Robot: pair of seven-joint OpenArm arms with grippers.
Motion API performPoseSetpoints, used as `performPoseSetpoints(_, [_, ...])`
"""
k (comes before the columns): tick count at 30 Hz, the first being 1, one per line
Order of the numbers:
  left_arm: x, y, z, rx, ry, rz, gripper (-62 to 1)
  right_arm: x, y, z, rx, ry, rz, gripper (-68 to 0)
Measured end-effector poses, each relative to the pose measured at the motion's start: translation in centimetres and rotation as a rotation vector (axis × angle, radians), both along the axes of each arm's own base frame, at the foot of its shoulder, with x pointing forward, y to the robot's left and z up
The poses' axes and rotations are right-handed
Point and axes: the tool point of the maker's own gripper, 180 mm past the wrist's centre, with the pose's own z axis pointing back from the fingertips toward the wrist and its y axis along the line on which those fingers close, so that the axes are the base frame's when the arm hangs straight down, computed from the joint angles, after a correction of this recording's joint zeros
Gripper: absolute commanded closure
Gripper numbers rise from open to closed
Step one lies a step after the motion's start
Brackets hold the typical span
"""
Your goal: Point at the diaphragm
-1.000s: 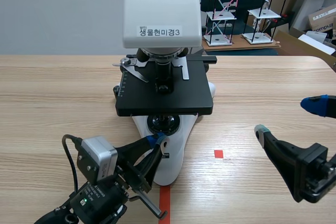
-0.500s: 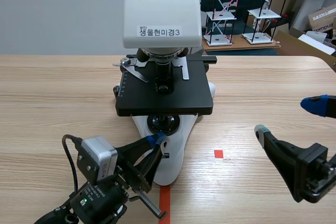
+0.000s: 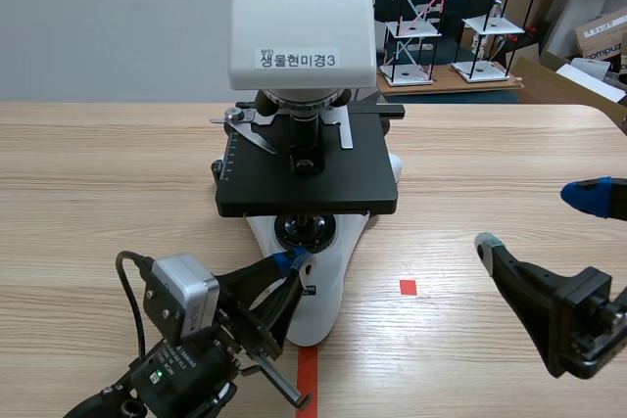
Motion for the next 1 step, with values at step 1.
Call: performPoseSetpoints(1, [0.0, 0.0, 0.0, 0.0, 0.0, 0.0, -4.1, 0.0, 0.0, 0.0, 0.0, 0.0, 0.0, -57.3])
